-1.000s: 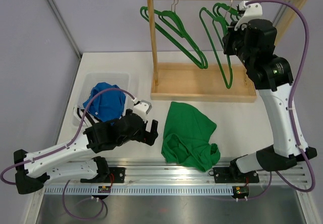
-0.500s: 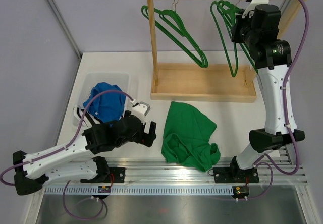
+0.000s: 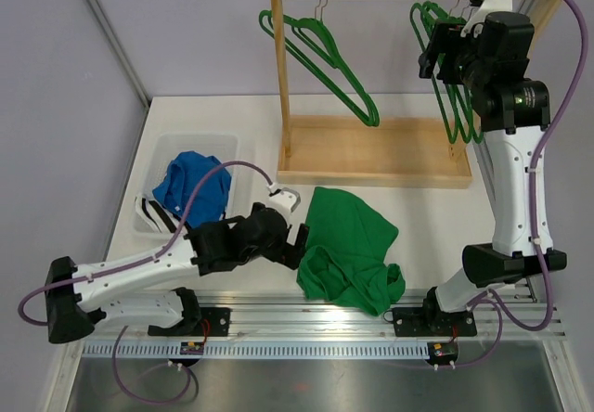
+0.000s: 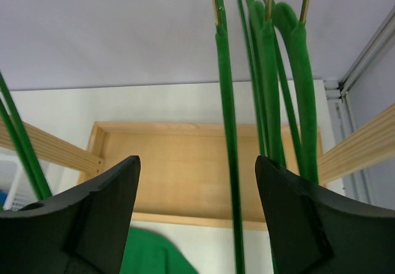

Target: Remove the tank top from the hanger

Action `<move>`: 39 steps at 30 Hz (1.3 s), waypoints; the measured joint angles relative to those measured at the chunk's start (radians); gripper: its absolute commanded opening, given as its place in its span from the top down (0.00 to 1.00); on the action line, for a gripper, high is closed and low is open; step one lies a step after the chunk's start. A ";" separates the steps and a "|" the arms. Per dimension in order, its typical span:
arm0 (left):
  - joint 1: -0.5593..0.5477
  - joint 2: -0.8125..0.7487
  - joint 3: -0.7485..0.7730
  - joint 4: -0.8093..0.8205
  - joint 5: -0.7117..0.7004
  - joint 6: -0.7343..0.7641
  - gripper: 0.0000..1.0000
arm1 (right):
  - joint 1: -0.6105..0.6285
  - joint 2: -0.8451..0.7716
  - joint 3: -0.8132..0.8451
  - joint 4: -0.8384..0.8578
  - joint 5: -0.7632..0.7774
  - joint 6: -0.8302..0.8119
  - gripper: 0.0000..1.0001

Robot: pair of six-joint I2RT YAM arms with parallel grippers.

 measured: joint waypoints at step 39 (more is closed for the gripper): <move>-0.112 0.519 0.301 -0.114 -0.251 -0.119 1.00 | 0.000 -0.919 -0.642 0.089 -0.544 0.128 0.01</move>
